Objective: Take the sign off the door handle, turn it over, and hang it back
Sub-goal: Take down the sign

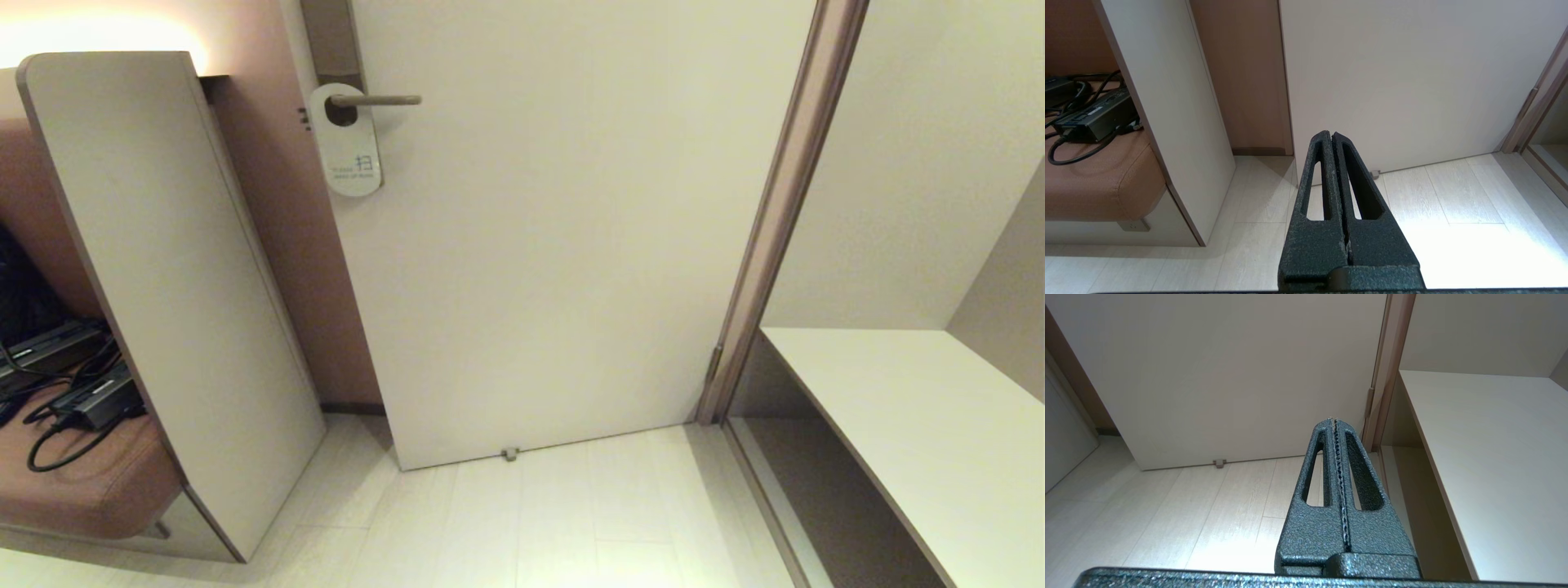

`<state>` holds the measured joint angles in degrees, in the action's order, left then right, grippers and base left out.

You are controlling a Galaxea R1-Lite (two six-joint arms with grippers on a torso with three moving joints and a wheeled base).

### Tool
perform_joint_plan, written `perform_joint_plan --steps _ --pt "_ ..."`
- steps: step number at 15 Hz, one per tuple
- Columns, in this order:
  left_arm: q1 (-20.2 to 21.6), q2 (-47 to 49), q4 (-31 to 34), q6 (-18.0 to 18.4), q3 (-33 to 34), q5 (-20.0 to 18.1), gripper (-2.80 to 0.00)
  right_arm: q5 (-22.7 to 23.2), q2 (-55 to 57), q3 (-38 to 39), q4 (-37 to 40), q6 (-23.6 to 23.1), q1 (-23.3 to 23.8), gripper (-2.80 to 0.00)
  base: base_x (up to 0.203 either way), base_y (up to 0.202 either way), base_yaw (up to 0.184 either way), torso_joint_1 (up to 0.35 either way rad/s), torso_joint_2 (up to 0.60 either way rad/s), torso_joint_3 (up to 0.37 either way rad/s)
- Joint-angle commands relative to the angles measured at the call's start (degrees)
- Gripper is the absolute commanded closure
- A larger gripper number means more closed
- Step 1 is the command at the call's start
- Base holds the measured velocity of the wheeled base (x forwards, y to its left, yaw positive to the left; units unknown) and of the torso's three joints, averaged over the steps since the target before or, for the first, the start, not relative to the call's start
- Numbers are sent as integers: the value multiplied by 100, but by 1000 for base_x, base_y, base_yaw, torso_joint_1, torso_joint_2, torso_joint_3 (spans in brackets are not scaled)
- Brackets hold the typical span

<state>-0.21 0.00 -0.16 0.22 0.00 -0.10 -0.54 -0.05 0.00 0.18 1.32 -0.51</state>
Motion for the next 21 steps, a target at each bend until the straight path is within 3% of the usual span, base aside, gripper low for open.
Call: perform_joint_plan --steps 1,21 --pt "-5 0 -2 2 0 1 0 1 5 0 -1 0 -2 0 0 0 0 0 0 0" --pt "-5 0 -2 4 0 1 0 1 5 0 -1 0 -2 0 0 0 0 0 0 0"
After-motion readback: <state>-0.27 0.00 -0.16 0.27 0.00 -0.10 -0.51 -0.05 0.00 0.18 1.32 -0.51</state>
